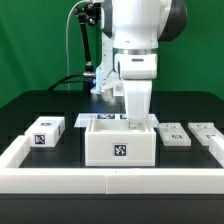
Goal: Assemble cabinet
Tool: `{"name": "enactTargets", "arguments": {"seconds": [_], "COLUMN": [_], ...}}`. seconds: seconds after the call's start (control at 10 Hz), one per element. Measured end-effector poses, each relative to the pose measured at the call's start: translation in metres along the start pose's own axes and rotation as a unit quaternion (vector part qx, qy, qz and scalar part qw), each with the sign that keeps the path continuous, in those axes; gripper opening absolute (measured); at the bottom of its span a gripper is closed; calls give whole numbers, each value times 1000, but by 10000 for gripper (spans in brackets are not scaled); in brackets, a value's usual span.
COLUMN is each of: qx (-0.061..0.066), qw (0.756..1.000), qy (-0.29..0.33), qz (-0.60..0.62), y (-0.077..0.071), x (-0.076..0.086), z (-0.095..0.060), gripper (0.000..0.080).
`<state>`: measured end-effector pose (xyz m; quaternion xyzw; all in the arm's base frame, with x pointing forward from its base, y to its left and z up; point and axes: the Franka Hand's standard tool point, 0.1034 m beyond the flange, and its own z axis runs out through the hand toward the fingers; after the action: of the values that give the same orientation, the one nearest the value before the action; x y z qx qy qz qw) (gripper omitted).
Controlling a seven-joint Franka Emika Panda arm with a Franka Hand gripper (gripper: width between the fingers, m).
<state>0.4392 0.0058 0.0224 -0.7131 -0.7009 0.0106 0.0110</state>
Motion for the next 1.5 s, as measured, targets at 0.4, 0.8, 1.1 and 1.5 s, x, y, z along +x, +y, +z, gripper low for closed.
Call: {"name": "enactTargets", "arguments": {"seconds": [0.4,0.8,1.1,1.5], "qx": [-5,-1,-4,-12], "qw": [1000,1000,1000,1000], "qy": [0,-2,-1,5], "qz": [-5,-3,-4,-3], "y": [9,41,54,69], "x": [-4,-5,-3,25], "z": [-2,-4,-3,-3], "gripper": [35,35,35,35]}}
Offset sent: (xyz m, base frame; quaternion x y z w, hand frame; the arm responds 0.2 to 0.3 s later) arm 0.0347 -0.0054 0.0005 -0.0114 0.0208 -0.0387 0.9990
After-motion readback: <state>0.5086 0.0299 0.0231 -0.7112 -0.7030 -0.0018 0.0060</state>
